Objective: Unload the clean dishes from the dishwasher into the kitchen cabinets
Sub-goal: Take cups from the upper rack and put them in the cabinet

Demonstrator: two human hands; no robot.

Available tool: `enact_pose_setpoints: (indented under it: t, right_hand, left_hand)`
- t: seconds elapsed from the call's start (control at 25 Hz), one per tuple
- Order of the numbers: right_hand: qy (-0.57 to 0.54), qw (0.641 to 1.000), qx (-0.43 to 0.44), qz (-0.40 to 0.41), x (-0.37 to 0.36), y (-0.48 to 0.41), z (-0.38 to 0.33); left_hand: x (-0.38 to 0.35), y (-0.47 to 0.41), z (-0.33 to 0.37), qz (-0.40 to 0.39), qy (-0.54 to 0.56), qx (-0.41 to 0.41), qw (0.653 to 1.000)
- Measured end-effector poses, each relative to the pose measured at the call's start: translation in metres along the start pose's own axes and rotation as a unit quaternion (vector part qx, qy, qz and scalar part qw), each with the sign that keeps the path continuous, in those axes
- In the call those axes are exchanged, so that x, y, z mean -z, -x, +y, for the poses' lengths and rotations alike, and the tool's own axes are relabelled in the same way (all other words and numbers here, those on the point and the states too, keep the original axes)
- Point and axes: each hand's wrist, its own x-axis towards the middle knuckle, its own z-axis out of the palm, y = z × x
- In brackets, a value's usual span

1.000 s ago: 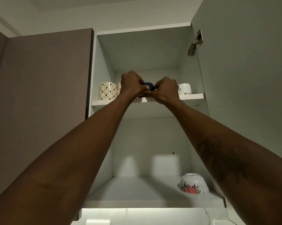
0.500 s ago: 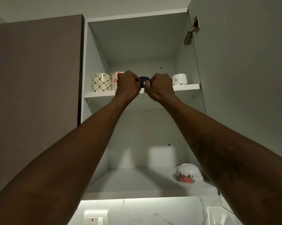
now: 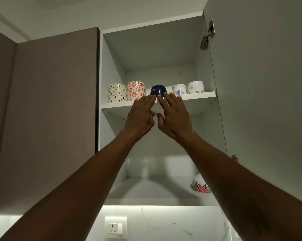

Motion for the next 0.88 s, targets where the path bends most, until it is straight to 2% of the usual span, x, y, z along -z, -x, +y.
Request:
enact_pose_setpoints:
  t: [0.12,0.32,0.64,0.8,0.88]
  right_hand:
    - [-0.029,1.0,-0.003,0.006,0.006,0.031,-0.009]
    - [-0.042,0.996,-0.037,-0.067,0.038,0.098,-0.02]
    - [-0.017,0.98,-0.054,-0.191,0.117,0.185,-0.067]
    - [-0.005,0.967,-0.062,-0.249,0.169,0.241,-0.097]
    - [0.001,0.951,-0.07,-0.302,0.196,0.271,-0.109]
  left_hand:
    - [0.008,0.026,0.014,-0.039,-0.034,0.031,0.998]
    - [0.034,0.091,0.04,-0.154,-0.096,0.029,0.983]
    - [0.094,0.174,0.083,-0.234,-0.023,0.059,0.97]
    - [0.123,0.236,0.112,-0.296,-0.006,0.072,0.953]
    - [0.136,0.267,0.13,-0.334,0.0,0.078,0.939]
